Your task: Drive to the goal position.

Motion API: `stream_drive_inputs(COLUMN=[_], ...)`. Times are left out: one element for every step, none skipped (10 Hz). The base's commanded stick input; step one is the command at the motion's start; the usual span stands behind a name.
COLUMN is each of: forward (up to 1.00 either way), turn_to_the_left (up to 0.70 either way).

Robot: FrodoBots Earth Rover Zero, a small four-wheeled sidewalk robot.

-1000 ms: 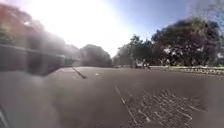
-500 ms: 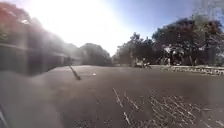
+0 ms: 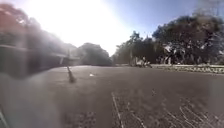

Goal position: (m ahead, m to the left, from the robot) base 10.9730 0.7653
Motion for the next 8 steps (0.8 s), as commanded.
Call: stream_drive_inputs(forward=[1.00,1.00,1.00,1.00,1.00,1.00,1.00,1.00], turn_to_the_left=[0.00,0.00,0.00,0.00,0.00,0.00,0.00,0.00])
